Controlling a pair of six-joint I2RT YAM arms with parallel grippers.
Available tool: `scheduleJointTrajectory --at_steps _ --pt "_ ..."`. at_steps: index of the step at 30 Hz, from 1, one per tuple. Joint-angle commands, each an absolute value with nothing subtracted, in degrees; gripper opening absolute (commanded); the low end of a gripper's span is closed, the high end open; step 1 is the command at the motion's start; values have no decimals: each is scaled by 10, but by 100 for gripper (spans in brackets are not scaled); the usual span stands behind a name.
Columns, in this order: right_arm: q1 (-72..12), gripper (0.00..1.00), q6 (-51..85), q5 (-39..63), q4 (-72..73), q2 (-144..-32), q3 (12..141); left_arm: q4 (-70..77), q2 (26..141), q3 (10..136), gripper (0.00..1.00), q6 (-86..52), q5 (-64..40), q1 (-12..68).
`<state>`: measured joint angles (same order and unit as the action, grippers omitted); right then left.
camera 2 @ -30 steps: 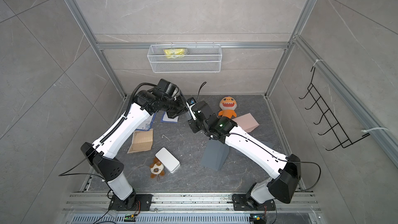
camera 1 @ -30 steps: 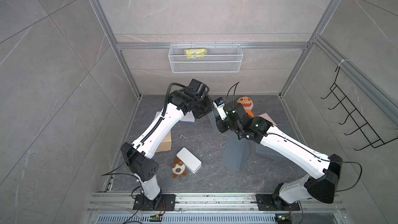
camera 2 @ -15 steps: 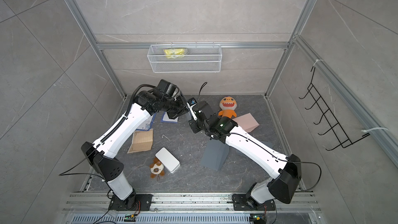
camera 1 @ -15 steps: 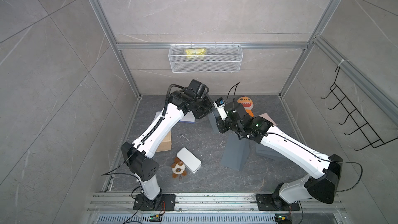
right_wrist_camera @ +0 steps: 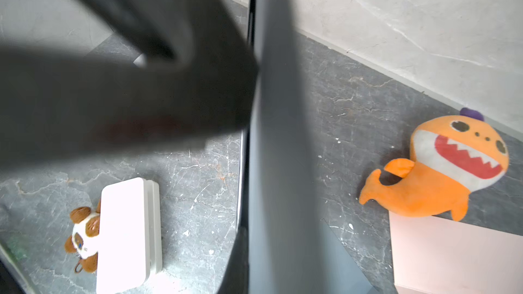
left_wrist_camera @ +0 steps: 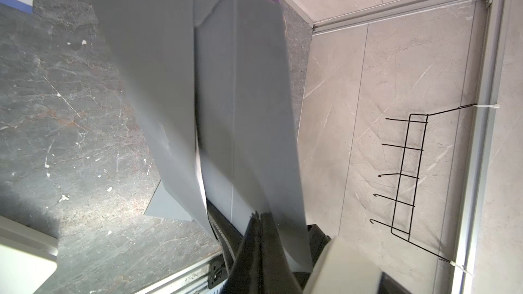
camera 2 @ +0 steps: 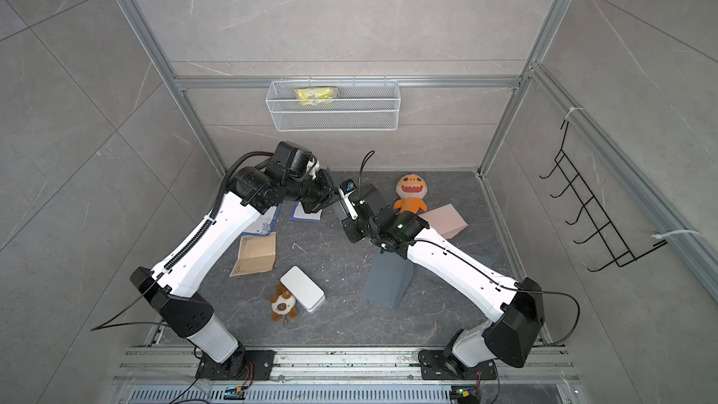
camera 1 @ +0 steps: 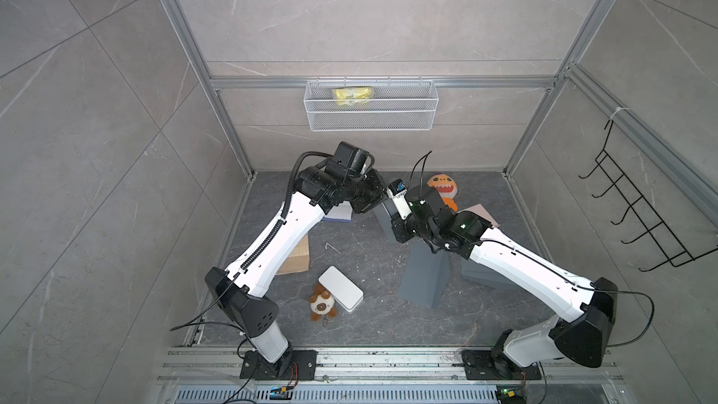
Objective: Take the letter paper out of the envelope
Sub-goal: Take out the letter paper from the envelope.
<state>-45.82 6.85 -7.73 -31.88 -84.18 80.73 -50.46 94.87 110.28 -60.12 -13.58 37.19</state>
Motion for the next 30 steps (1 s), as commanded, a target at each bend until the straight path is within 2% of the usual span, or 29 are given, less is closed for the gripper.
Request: scheduleJointTrajectory --at_steps 1,5,25,30 --pt "-461 0 87 -48 -310 -816 806 -462 920 1074 4 -574 -124 355" --pt "-461 0 92 -29 -324 -817 819 -438 905 1051 0 -561 -116 338" --pt "-445 0 138 64 -320 -816 838 -317 893 987 0 -558 -159 322" --pt "-425 0 151 88 -334 -822 844 -301 886 974 4 -559 -168 322"
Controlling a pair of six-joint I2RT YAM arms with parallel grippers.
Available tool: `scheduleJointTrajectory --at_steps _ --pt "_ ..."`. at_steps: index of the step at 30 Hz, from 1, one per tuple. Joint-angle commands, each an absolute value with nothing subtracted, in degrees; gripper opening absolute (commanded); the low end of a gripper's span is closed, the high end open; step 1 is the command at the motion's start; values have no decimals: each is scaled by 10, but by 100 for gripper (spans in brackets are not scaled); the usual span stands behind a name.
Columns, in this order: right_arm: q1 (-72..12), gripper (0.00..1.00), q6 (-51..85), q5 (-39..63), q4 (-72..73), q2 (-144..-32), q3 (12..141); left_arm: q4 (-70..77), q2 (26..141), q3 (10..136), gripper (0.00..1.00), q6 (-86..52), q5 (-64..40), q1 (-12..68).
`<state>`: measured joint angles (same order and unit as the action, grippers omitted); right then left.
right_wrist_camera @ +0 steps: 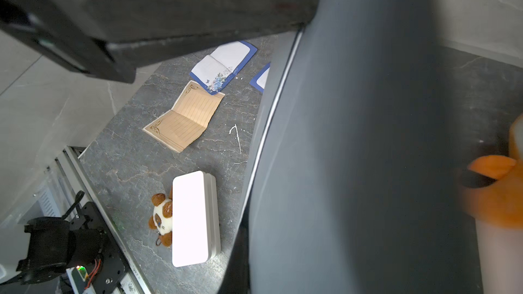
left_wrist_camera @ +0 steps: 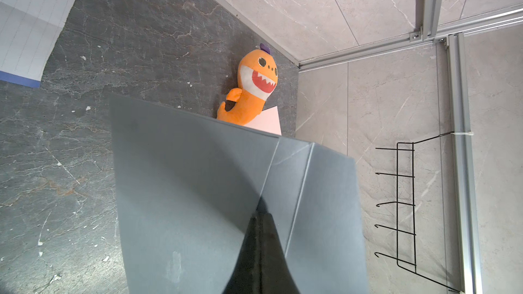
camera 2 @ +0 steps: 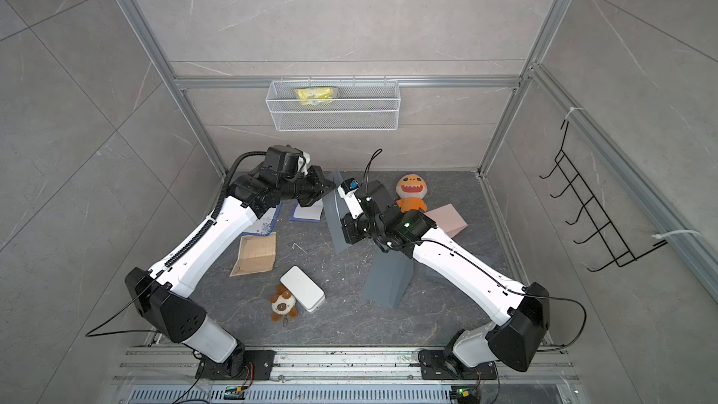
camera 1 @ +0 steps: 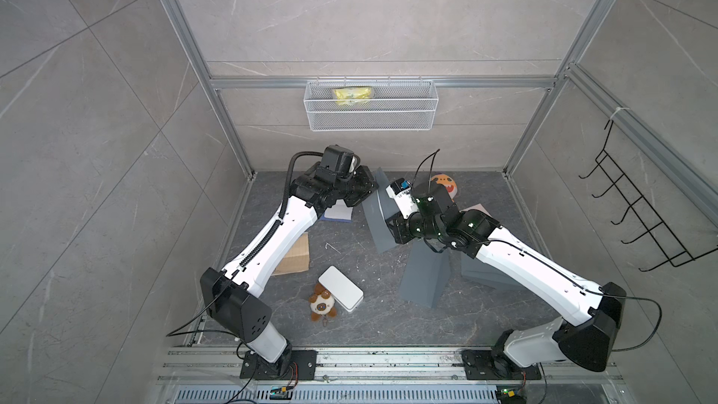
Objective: Take the letter paper out of the envelope
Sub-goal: Take out the letter paper from the envelope.
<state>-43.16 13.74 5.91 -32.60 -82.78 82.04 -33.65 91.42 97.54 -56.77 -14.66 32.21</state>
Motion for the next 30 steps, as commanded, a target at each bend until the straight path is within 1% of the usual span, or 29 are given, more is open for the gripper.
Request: scheduleJointTrajectory --at_steps 1,4,10,17,22,30 --pt "-421 0 154 90 -342 -826 849 -304 886 974 4 -559 -170 321" --pt "-418 0 145 81 -358 -829 860 -316 889 974 5 -559 -171 322" --pt "-419 0 112 63 -380 -831 878 -388 919 1013 6 -542 -161 322" --pt "-425 0 82 10 -400 -828 883 -465 941 1069 6 -514 -128 322" --pt "-428 0 69 -3 -402 -835 878 -421 933 1068 12 -529 -169 327" --pt "-418 0 62 21 -396 -850 898 -367 924 1032 13 -579 -236 347"
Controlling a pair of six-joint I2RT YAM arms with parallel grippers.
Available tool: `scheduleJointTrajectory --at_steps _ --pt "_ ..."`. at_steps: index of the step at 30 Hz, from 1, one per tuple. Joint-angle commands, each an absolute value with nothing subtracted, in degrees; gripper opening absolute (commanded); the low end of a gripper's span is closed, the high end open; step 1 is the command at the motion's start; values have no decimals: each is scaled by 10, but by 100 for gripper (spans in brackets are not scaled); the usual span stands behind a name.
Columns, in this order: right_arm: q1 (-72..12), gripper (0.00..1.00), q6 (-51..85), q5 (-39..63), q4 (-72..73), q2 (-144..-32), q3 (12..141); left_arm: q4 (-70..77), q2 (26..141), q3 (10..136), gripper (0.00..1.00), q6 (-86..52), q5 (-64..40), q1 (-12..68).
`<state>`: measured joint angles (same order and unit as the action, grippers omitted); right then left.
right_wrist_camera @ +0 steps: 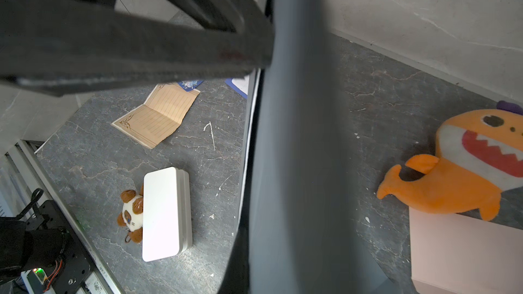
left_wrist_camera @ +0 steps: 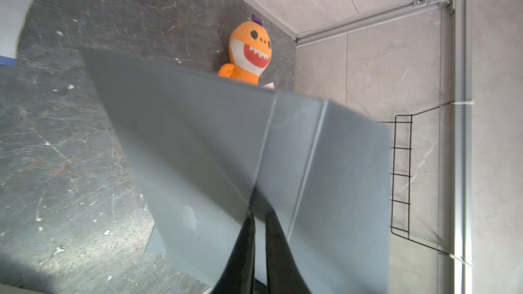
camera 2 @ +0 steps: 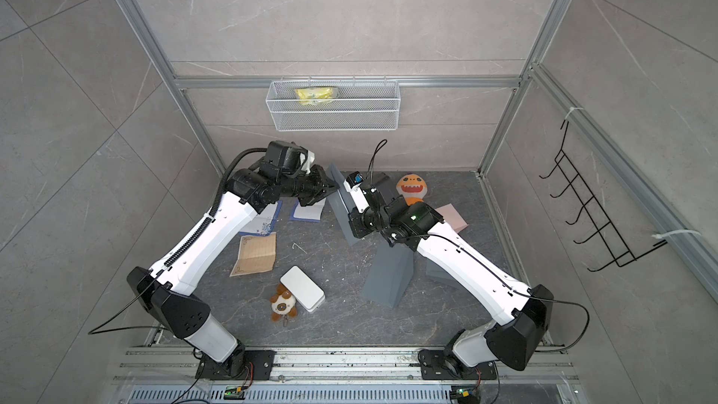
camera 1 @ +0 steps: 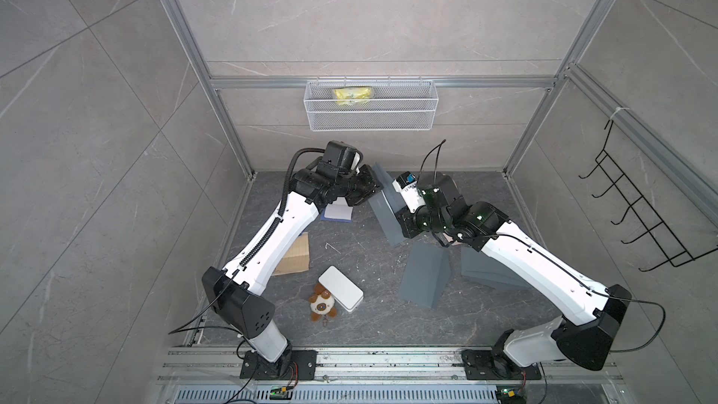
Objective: Take the letter paper out of the envelope
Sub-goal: Take out the letter paper from the envelope.
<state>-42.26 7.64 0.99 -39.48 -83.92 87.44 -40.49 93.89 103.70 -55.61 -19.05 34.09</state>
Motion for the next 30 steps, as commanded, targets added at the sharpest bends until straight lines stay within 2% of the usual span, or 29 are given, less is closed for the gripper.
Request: scheduleJointTrajectory --at_steps 1,4,12,18,30 --pt "-416 0 62 28 -396 -854 900 -357 925 1030 13 -586 -242 349" --pt "-401 0 70 53 -391 -856 901 -344 925 1021 9 -601 -250 355" --pt "-381 0 74 103 -398 -873 928 -333 930 1000 7 -609 -279 359" --pt "-381 0 77 89 -400 -868 927 -344 937 985 6 -608 -275 363" --pt "-382 0 79 61 -404 -867 940 -453 979 1035 5 -566 -267 365"
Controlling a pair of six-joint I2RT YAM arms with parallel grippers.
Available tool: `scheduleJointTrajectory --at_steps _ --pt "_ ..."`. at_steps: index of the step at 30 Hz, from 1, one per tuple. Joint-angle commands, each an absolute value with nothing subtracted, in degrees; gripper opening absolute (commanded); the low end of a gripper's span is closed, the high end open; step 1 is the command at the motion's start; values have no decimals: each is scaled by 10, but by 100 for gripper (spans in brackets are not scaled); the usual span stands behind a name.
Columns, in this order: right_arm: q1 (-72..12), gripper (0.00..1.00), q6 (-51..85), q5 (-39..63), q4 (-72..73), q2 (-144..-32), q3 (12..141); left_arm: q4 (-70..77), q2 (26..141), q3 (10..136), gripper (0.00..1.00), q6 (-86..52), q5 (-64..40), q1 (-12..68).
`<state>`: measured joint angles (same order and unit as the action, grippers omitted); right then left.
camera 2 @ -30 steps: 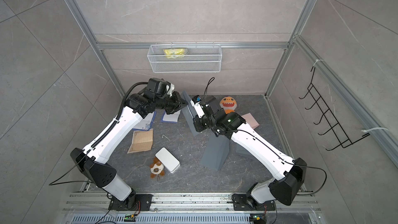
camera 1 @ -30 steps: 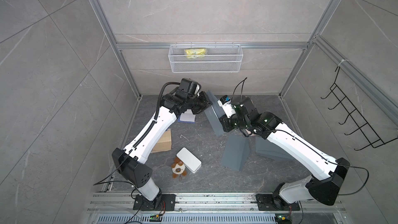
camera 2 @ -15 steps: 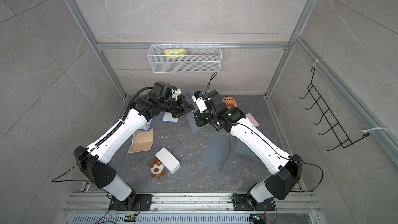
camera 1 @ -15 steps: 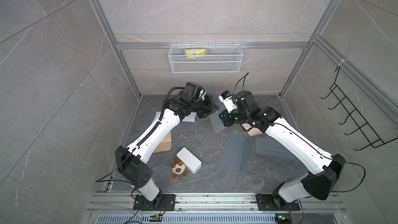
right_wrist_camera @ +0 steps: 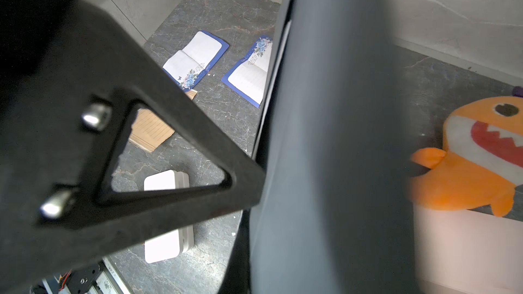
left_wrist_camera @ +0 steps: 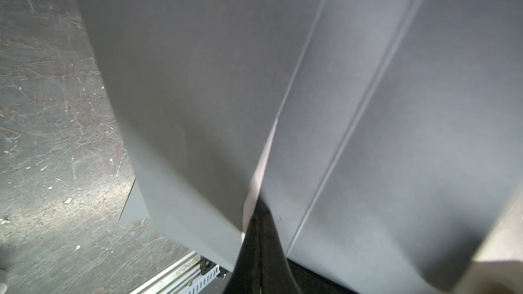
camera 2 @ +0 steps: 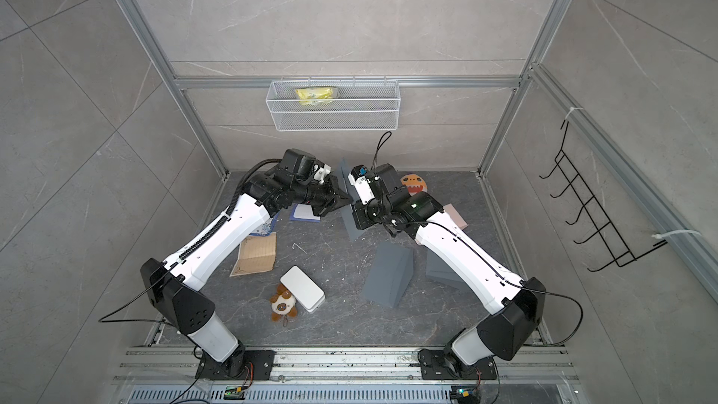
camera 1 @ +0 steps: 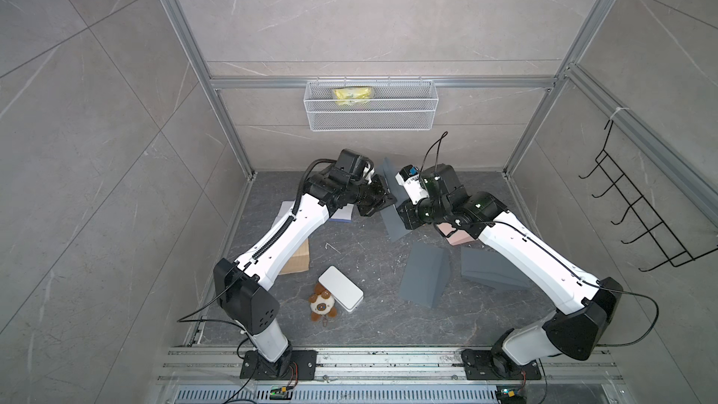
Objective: Take the letter paper out of the envelope
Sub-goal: Take out the letter paper from the envelope.
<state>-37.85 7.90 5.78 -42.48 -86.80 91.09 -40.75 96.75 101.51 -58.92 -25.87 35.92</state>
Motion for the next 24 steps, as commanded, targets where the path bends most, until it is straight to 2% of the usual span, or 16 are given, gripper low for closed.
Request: scheduleJointTrajectory --at_steps 1,16,24 --pt "-382 0 79 58 -405 -867 941 -464 982 1041 5 -561 -265 365" --pt "-408 0 51 -28 -432 -862 948 -587 1007 1126 7 -498 -188 364" --pt "-447 0 39 -73 -434 -852 931 -642 1017 1180 20 -457 -131 358"
